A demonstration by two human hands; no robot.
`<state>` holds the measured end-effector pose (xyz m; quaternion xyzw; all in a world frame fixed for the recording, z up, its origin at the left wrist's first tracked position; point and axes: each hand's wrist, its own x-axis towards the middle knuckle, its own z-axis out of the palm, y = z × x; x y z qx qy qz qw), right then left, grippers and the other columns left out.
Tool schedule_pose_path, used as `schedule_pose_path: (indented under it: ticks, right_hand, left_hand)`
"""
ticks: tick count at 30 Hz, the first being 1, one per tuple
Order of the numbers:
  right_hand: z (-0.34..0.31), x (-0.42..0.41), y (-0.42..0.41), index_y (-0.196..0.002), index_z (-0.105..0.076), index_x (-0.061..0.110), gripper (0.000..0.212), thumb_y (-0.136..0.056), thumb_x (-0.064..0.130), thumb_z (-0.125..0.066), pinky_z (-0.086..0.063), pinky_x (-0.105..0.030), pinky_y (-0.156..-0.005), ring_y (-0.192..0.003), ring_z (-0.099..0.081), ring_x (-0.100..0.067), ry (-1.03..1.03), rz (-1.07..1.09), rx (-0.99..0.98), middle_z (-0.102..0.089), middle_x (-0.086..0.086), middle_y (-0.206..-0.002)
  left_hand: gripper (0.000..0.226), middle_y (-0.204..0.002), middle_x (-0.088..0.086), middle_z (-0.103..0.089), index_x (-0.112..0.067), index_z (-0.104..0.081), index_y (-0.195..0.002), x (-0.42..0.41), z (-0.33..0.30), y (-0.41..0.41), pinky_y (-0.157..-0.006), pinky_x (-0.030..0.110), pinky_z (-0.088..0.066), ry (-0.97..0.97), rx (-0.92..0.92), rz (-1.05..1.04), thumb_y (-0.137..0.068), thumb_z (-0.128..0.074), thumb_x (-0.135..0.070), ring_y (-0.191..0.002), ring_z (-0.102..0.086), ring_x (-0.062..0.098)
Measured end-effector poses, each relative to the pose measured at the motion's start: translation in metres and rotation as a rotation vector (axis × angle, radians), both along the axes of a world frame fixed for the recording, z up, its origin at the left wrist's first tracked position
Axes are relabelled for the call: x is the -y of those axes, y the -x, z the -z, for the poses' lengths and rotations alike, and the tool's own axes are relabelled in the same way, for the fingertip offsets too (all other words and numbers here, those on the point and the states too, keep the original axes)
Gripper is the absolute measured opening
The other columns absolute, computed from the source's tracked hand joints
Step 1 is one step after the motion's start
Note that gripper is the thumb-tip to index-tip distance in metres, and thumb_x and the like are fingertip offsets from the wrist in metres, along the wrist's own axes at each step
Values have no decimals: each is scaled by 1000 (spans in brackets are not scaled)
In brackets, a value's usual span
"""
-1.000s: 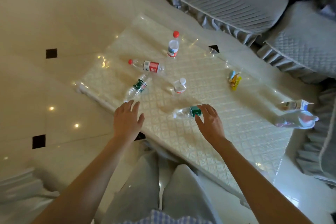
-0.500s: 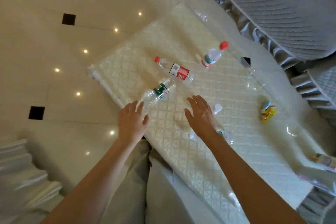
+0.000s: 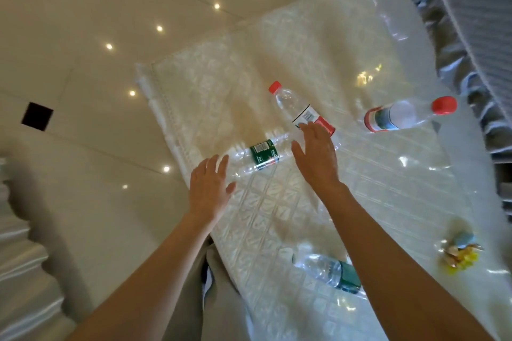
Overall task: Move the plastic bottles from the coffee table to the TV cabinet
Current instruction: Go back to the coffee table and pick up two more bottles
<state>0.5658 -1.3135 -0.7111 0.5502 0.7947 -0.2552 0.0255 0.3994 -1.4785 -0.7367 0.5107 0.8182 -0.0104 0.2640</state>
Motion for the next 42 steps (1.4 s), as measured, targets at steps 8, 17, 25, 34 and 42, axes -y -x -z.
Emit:
schedule_pose_path:
  ticks: [8,17,25,34,42]
  right_hand:
    - [55,-58,36,-143,-32,13,61,-90,31,-57,-22,-43,-114,-140,-23,-30,-58,-81,72,-31,-16,-150]
    - [66,-93,57,-131,-42,20,64,-77,41,-71,-40,-37,-93,-110,-53,-25,-4,-30,135,-54,-6,-123]
    - [-8,-64,11,-123,-53,15,62,-68,26,-80,-45,-37,-89,-102,-60,-25,-111,97,-114,-64,-5,-114]
    - [-66,-55,-92,-119,-58,29,63,-63,26,-85,-30,5,-73,-93,-52,0,115,239,-216,-59,20,-103]
    - [-58,-49,-143,-118,-60,30,66,-58,26,-88,-42,-3,-82,-85,-57,15,131,320,-315,-63,20,-94]
  left_hand:
    - [60,-118,12,-62,-9,-46,-135,8,52,5,-89,40,-49,-216,173,-83,-84,-65,-33,-104,-60,29]
    - [54,-98,1,-68,-19,-57,-115,6,31,18,-78,23,-47,-555,334,-180,-72,-65,-51,-83,-60,16]
    - [34,-92,-3,-65,-18,-65,-100,-32,-40,17,-75,26,-48,-651,458,-143,-74,-72,-39,-72,-54,12]
    - [37,-106,-6,-66,-14,-65,-107,-84,-81,-25,-82,16,-50,-629,602,-58,-73,-79,-18,-94,-62,7]
    - [37,-119,-2,-64,-10,-63,-111,-104,-70,-68,-93,36,-50,-604,745,26,-77,-76,-18,-112,-60,13]
